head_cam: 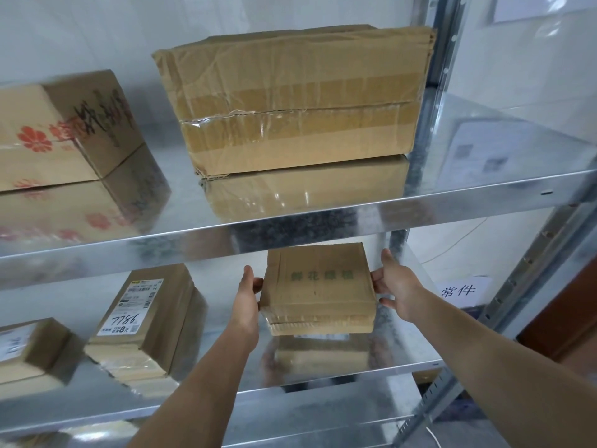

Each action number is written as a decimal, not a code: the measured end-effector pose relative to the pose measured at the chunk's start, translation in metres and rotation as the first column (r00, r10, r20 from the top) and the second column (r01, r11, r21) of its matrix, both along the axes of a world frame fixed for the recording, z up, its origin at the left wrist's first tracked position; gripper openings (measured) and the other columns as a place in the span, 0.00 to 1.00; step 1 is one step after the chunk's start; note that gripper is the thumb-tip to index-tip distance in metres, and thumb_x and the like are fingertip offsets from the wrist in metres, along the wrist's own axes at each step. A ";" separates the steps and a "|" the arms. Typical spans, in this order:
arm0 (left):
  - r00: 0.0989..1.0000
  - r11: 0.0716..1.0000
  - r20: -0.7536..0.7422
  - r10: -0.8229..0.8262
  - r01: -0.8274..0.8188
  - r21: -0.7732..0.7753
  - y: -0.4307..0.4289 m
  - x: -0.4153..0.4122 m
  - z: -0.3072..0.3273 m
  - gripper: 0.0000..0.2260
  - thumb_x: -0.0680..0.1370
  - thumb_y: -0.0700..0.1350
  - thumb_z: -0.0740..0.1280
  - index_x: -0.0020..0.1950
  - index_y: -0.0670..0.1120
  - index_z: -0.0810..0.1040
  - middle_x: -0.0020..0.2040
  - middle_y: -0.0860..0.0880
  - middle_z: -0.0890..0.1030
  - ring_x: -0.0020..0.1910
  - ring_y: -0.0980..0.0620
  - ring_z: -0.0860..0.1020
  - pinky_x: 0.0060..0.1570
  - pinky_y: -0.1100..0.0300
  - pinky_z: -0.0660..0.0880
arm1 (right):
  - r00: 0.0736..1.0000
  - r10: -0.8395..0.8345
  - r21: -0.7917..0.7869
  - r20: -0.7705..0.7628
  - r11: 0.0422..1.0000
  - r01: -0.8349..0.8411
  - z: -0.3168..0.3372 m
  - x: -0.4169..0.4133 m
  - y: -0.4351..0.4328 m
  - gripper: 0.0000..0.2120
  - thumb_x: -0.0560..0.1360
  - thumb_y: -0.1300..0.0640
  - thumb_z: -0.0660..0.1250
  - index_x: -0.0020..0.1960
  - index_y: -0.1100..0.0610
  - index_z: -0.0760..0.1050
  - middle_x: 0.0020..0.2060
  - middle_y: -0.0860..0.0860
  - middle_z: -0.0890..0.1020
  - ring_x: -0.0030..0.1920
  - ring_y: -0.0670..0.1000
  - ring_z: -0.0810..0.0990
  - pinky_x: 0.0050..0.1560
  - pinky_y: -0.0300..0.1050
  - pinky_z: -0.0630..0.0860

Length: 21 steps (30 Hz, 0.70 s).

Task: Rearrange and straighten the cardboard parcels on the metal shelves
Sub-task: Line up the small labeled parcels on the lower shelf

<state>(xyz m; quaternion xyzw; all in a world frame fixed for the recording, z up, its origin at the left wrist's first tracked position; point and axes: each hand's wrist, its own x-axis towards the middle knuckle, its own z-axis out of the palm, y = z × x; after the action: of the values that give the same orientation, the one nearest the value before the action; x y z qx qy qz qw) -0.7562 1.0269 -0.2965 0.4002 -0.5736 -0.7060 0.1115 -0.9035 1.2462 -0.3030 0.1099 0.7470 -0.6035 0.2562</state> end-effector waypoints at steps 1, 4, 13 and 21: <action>1.000 1.000 -0.002 -0.001 0.001 0.000 0.000 0.001 0.000 0.26 0.84 0.64 0.49 0.64 0.46 0.74 0.64 0.51 0.74 0.62 0.48 0.69 0.73 0.43 0.59 | 1.000 -0.002 0.000 0.001 1.000 0.002 0.000 0.001 0.000 0.35 0.84 0.34 0.50 0.46 0.62 0.80 0.48 0.58 0.81 0.52 0.57 0.79 0.68 0.59 0.73; 1.000 1.000 -0.002 -0.004 0.004 0.004 0.002 0.003 0.001 0.25 0.84 0.64 0.49 0.64 0.47 0.74 0.63 0.51 0.73 0.61 0.47 0.69 0.73 0.43 0.59 | 1.000 -0.006 -0.001 0.001 1.000 0.006 0.003 0.003 0.000 0.34 0.84 0.34 0.50 0.45 0.62 0.80 0.46 0.58 0.81 0.50 0.56 0.79 0.68 0.59 0.73; 1.000 0.999 0.006 -0.024 0.024 0.023 0.003 0.006 0.006 0.21 0.84 0.64 0.50 0.51 0.51 0.75 0.63 0.51 0.73 0.61 0.47 0.69 0.73 0.41 0.58 | 1.000 -0.017 -0.016 0.011 1.000 0.017 0.007 0.005 -0.002 0.32 0.84 0.36 0.52 0.47 0.61 0.80 0.45 0.56 0.81 0.48 0.54 0.79 0.65 0.57 0.74; 0.995 0.995 -0.096 0.000 0.009 0.098 0.008 0.009 0.014 0.27 0.83 0.65 0.51 0.57 0.46 0.79 0.57 0.52 0.80 0.64 0.46 0.74 0.72 0.32 0.61 | 0.999 0.030 -0.049 0.042 0.998 -0.028 0.012 0.010 0.001 0.17 0.81 0.43 0.67 0.51 0.57 0.79 0.43 0.53 0.82 0.43 0.53 0.80 0.47 0.50 0.76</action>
<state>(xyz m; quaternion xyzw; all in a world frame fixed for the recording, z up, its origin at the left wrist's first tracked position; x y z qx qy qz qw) -0.7475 1.0345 -0.2823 0.3695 -0.5330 -0.7521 0.1174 -0.8930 1.2473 -0.2907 0.1055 0.7280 -0.6152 0.2836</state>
